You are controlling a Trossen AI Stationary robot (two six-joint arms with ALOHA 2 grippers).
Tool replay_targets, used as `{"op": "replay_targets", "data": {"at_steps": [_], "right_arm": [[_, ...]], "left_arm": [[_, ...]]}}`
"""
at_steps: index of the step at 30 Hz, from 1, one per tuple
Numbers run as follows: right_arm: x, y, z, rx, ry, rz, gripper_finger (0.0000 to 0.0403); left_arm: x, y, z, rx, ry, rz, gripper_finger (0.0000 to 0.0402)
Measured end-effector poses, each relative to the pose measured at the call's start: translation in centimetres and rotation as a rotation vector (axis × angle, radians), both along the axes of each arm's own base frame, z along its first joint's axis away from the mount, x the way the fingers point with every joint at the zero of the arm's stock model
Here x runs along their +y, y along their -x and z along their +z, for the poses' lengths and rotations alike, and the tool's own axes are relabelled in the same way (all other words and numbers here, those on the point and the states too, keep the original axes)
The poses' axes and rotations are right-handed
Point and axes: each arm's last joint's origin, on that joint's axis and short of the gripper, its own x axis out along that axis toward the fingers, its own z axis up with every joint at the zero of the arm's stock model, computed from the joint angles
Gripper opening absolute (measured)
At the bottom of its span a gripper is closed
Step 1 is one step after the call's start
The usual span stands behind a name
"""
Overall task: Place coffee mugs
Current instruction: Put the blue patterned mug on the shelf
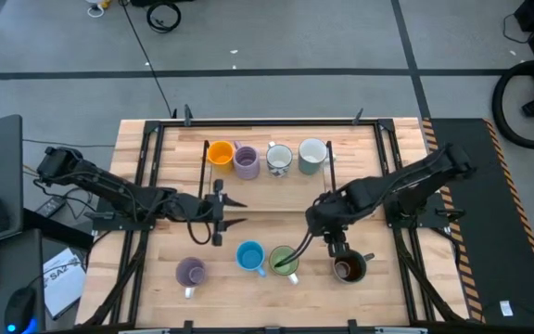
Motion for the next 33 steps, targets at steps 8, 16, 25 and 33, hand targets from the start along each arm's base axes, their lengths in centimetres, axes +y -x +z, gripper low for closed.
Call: {"op": "replay_targets", "data": {"at_steps": [8, 16, 25, 33], "right_arm": [[1.3, 0.4, -2.4, 0.239, -0.009, 0.011, 0.0154], [2.2, 1.0, -2.2, 0.255, -0.019, -0.019, 0.0154], [3.7, 1.4, -2.4, 0.239, -0.006, -0.007, 0.0154], [4.6, 1.8, -2.4, 0.202, 0.059, 0.021, 0.0154]], "left_arm": [[0.1, 0.0, 0.0, 0.003, -0.021, 0.007, 0.0174], [0.2, 0.0, 0.1, 0.001, -0.048, 0.016, 0.0174], [0.4, -0.1, 0.1, 0.001, -0.079, 0.042, 0.0174], [0.4, -0.1, 0.1, 0.001, -0.084, 0.052, 0.0174]]}}
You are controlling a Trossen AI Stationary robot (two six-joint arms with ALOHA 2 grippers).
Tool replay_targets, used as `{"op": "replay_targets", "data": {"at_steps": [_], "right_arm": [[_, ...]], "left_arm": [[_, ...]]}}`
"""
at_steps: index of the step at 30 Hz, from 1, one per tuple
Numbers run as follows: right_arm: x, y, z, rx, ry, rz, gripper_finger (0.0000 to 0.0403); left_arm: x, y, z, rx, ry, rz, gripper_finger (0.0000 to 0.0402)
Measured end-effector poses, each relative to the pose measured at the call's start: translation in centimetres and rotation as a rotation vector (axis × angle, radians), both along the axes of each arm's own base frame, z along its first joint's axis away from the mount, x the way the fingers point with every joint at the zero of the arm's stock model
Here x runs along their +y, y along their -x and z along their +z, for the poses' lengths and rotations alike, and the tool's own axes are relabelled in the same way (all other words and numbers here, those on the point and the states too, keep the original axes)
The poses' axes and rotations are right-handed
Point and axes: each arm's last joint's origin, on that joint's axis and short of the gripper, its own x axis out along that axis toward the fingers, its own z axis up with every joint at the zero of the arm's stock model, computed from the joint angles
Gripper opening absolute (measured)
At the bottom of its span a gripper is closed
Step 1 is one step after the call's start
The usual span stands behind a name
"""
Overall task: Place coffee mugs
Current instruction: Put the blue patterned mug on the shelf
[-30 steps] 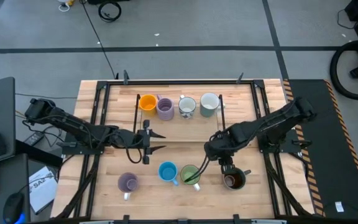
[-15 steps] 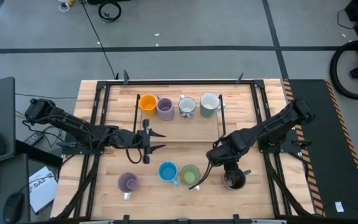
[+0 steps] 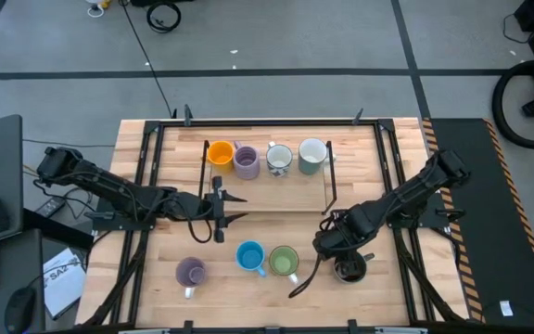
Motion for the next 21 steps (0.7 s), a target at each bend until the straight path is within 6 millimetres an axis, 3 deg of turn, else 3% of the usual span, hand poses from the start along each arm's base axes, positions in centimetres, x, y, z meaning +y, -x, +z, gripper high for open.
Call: {"op": "replay_targets", "data": {"at_steps": [21], "right_arm": [[0.8, 0.4, -1.3, -0.022, -0.002, 0.016, 0.0154]], "left_arm": [[0.0, 0.0, 0.0, 0.001, 0.000, 0.000, 0.0174]]}}
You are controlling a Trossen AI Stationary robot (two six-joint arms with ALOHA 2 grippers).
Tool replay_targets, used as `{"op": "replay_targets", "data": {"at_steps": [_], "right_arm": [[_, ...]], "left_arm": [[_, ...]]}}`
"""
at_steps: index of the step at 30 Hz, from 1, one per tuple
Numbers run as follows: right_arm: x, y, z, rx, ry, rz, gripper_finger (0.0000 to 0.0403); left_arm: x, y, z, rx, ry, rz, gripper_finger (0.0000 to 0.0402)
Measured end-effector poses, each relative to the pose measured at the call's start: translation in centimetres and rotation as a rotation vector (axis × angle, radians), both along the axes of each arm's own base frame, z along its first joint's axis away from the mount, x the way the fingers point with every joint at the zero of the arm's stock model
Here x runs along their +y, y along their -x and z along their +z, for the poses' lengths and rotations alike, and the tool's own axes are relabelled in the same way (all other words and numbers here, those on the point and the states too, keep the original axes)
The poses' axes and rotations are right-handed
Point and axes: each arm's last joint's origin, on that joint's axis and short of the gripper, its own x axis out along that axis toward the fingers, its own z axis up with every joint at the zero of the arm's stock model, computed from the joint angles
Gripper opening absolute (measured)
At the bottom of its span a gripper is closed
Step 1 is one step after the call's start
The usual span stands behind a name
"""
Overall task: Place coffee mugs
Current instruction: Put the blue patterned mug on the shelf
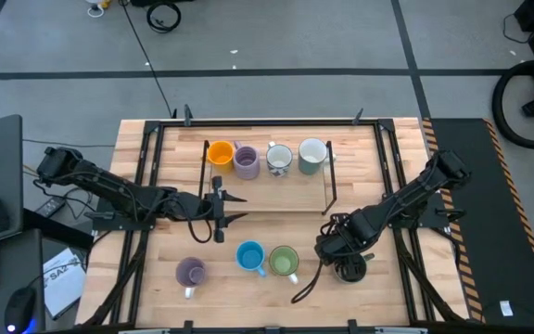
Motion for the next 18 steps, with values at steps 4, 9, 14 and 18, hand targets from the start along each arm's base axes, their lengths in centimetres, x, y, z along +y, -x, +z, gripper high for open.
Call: {"op": "replay_targets", "data": {"at_steps": [4, 9, 14, 18], "right_arm": [[0.0, 0.0, 0.0, -0.008, 0.009, -0.001, 0.0152], [0.0, 0.0, -0.7, -0.017, -0.003, 0.000, 0.0150], [-0.1, 0.3, -1.8, 0.014, -0.010, 0.005, 0.0150], [-0.1, 0.3, -1.8, 0.006, -0.007, 0.022, 0.0148]], "left_arm": [[0.0, 0.0, 0.0, 0.000, 0.000, 0.000, 0.0174], [0.0, 0.0, 0.0, 0.005, -0.001, 0.000, 0.0174], [0.0, 0.0, -0.1, 0.006, -0.001, 0.000, 0.0174], [0.0, 0.0, -0.1, 0.006, -0.001, 0.000, 0.0174]]}}
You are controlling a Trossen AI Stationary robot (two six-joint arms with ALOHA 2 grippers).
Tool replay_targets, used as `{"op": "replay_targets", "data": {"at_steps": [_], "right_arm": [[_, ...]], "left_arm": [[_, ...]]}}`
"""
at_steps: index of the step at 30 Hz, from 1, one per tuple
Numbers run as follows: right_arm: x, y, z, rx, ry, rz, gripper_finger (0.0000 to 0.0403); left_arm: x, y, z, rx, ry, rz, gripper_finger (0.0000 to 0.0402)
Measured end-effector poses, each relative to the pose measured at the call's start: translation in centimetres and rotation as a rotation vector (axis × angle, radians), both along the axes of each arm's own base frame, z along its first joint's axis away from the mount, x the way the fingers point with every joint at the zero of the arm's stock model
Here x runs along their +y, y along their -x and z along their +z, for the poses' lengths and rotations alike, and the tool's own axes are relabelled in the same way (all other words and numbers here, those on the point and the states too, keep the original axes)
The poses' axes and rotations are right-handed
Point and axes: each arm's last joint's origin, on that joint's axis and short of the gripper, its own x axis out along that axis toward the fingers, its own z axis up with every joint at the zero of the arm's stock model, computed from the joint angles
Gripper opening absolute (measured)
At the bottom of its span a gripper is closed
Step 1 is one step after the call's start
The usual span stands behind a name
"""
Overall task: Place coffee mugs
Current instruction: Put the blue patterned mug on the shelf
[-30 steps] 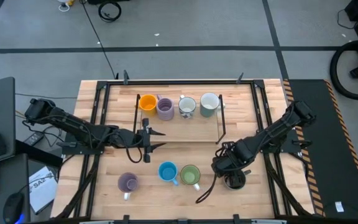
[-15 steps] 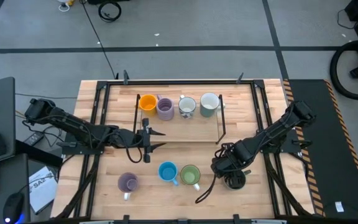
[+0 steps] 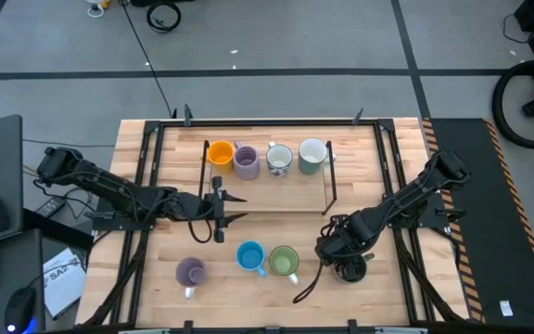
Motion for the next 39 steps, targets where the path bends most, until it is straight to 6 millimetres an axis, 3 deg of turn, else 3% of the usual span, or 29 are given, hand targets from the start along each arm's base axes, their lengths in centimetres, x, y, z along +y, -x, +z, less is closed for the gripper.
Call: {"op": "replay_targets", "data": {"at_steps": [12, 18, 28, 39], "right_arm": [[0.0, 0.0, 0.0, -0.006, -0.003, 0.032, 0.0056], [-0.5, -0.3, 0.5, 0.010, 0.007, 0.046, 0.0043], [-3.1, -2.0, 6.5, -0.014, 0.039, 0.001, 0.0043], [-7.9, -3.6, 12.1, -0.129, 0.062, -0.095, 0.0043]], "left_arm": [[0.0, 0.0, 0.0, 0.000, 0.001, 0.000, 0.0174], [0.0, 0.0, 0.1, -0.005, 0.002, 0.000, 0.0174], [0.0, 0.0, 0.1, -0.007, 0.003, 0.000, 0.0174], [0.0, 0.0, 0.1, -0.016, 0.053, 0.012, 0.0174]]}}
